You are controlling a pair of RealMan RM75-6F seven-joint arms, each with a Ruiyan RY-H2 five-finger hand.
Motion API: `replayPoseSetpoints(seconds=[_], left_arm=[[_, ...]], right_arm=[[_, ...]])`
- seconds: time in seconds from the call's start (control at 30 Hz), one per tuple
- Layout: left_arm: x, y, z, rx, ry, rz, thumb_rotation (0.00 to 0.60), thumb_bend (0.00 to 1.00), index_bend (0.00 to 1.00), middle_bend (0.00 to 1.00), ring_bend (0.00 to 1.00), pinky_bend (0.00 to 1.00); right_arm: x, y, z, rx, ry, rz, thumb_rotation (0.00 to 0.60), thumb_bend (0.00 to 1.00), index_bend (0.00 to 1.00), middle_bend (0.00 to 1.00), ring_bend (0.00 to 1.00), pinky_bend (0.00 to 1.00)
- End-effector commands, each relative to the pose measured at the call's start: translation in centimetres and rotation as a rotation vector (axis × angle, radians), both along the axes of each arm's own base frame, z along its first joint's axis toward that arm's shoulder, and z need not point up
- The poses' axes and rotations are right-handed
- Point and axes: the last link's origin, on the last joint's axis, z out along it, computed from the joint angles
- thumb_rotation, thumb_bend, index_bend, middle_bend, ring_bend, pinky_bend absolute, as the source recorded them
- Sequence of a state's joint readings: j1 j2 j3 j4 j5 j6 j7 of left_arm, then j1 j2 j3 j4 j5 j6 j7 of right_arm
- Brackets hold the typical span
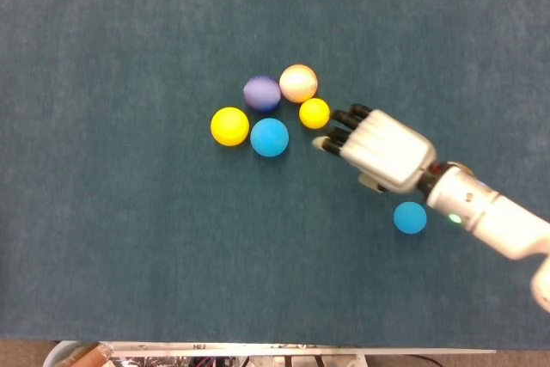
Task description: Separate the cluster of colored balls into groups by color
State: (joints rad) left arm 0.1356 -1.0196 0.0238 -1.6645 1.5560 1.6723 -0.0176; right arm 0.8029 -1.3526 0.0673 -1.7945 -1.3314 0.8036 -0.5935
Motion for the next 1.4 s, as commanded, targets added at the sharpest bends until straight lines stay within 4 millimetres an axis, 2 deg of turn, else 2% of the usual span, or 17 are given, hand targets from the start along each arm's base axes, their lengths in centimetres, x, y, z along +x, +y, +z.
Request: replayPoseSetpoints(seconds=[0.03, 0.2, 0.4, 0.5, 1.07, 1.4], left_arm=[[-0.1, -0.3, 0.2, 0.007, 0.002, 0.008, 0.6, 0.34, 0.27, 0.27, 0.24, 0.2], [-0.2, -0.8, 0.6, 0.017, 0.007, 0.019, 0.6, 0.34, 0.27, 0.27, 0.24, 0.2], [-0.3, -1.1, 0.8, 0.027, 0.009, 0.033, 0.6, 0.34, 0.27, 0.27, 0.24, 0.2], [-0.4, -1.1, 0.9, 0.027, 0.008, 0.038, 0.6, 0.34, 0.27, 0.27, 0.24, 0.2], [-0.8, -1.1, 0.9, 0.021, -0.006, 0.043, 0.6, 0.34, 0.27, 0.27, 0.24, 0.2], [-1.1, -1.1, 0.9, 0.022, -0.01, 0.051, 0.6, 0.34, 0.27, 0.27, 0.24, 0.2]], right_arm=[[2.4, -1.3, -2.2, -0.03, 0.007, 0.019, 0.6, 0.1, 0.24, 0.34, 0.17, 0.25], [4.3, -2.3, -4.6, -0.072, 0.033, 0.023, 0.6, 0.01, 0.24, 0.34, 0.17, 0.25], [6.5, -3.0, -6.7, -0.109, 0.027, 0.013, 0.6, 0.0, 0.24, 0.34, 0.17, 0.25], [7.0, -3.4, -7.4, -0.122, 0.032, 0.003, 0.6, 0.0, 0.24, 0.34, 0.17, 0.25], [6.2, -3.7, -9.3, -0.116, 0.078, -0.032, 0.6, 0.0, 0.24, 0.37, 0.16, 0.26], [6.4, -3.6, -10.3, -0.111, 0.103, -0.027, 0.6, 0.0, 0.25, 0.38, 0.16, 0.26]])
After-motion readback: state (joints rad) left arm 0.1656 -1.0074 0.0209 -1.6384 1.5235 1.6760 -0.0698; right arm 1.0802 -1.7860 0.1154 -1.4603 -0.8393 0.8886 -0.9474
